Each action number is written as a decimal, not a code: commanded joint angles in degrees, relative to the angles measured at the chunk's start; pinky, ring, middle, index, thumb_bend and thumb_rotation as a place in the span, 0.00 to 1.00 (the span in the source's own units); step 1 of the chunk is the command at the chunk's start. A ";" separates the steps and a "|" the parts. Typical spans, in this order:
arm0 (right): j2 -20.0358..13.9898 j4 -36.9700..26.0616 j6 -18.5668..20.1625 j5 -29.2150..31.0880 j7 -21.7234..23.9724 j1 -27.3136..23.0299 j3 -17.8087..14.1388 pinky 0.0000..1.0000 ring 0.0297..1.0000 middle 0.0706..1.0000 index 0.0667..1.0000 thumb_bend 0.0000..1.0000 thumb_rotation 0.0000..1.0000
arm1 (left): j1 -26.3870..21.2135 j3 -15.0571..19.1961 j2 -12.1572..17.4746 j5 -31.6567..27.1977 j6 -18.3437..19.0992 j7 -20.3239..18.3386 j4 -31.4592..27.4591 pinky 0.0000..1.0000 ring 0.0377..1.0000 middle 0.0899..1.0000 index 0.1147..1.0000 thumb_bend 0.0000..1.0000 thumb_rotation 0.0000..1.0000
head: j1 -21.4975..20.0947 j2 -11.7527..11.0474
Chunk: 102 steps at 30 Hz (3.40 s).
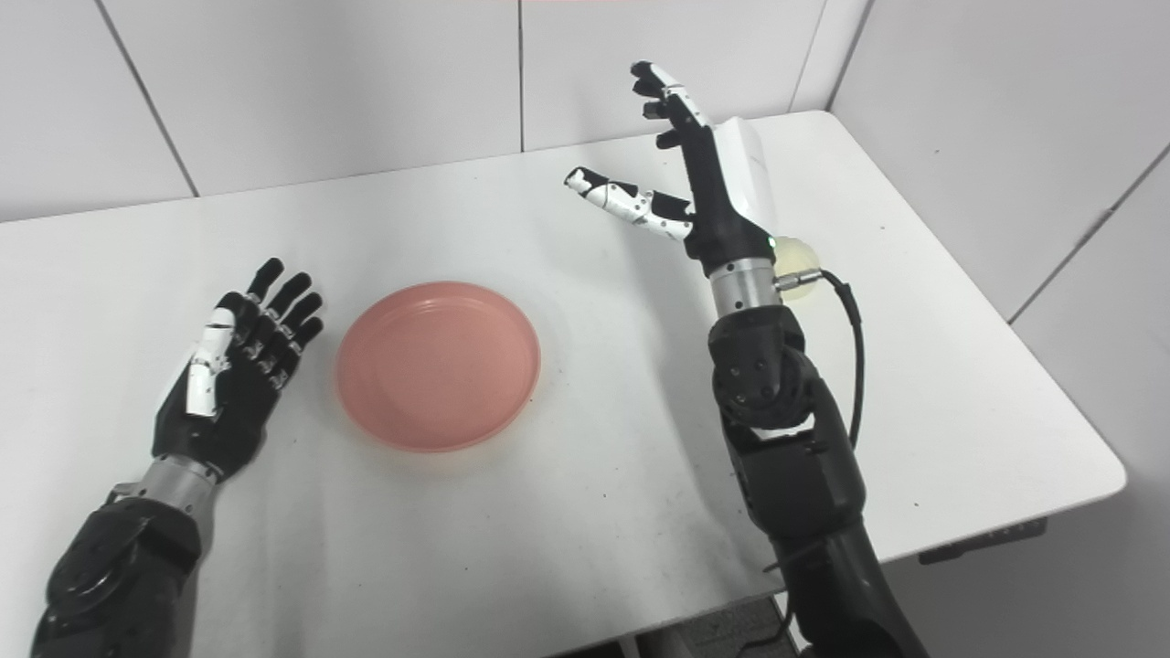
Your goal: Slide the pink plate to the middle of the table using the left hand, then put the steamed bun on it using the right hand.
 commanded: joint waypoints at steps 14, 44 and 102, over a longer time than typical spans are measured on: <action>-15.07 0.53 8.92 -9.50 8.02 -0.64 -2.06 0.73 0.85 0.90 0.92 0.93 0.58 | 2.26 0.98 3.02 -0.26 0.84 -1.62 6.62 0.99 0.98 0.97 0.97 0.38 1.00 | -2.09 0.01; -22.63 16.26 12.17 -7.93 13.53 -1.19 0.33 0.78 0.90 0.94 0.94 1.00 0.56 | 2.04 1.56 4.20 -2.34 1.45 -2.90 7.43 0.95 0.95 0.95 0.94 0.40 0.98 | -4.43 1.52; -23.14 28.28 6.30 -2.23 5.37 -3.71 4.74 0.38 0.43 0.41 0.49 0.52 0.00 | 2.68 1.87 4.19 -2.90 4.01 -2.49 3.81 0.99 0.97 0.97 0.97 0.38 1.00 | -3.83 4.11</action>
